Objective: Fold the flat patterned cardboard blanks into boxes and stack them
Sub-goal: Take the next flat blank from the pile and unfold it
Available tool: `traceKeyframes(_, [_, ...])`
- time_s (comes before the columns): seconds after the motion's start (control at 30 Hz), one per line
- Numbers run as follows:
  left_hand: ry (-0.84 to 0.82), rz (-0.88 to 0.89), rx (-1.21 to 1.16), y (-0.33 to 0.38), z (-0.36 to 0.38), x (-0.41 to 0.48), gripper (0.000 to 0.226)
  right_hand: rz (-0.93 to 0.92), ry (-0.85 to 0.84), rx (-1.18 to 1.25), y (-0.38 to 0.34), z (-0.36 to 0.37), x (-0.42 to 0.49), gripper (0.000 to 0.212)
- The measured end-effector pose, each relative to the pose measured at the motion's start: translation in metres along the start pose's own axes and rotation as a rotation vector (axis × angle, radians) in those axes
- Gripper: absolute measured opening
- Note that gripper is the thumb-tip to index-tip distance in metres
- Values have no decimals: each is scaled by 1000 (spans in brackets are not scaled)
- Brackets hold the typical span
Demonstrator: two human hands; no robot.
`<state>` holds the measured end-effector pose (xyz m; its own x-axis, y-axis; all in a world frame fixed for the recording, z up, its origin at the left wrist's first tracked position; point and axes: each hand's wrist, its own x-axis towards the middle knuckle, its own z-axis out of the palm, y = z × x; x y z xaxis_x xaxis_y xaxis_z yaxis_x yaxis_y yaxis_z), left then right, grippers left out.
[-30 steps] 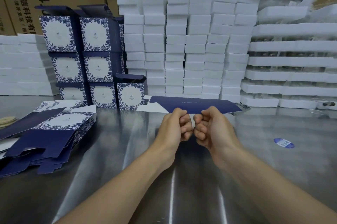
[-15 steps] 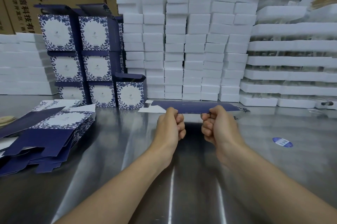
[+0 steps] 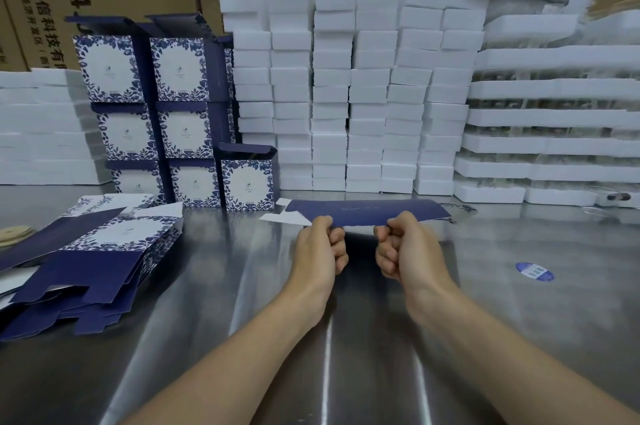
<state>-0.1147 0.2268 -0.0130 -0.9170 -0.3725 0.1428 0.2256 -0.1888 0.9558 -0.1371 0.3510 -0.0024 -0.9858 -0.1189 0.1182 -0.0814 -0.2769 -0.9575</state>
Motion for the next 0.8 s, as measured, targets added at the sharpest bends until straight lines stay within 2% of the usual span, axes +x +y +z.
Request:
traceKeyframes(0.17, [-9, 56, 45, 3, 3, -5, 36, 38, -88, -39, 4, 2, 0, 33])
traceKeyframes(0.47, [-127, 102, 137, 6, 4, -8, 46, 48, -87, -48, 3, -1, 3, 32])
traceKeyframes(0.53, [-233, 190, 261, 4, -2, -4, 46, 19, -88, -14, 2, -4, 7, 35])
traceKeyframes(0.6, [-310, 240, 465, 1, -11, 1, 26, -36, -72, 76, -6, -12, 13, 31])
traceKeyframes(0.63, [-280, 213, 515, -3, -16, 6, 17, -60, -56, 132, -11, -16, 17, 29])
traceKeyframes(0.7, [-107, 108, 488, -8, -29, 20, 25, -87, -23, 201, -24, -27, 22, 26])
traceKeyframes(0.8, [210, -77, 98, 0, -49, 39, 21, -92, -13, 240, -41, -43, 26, 32])
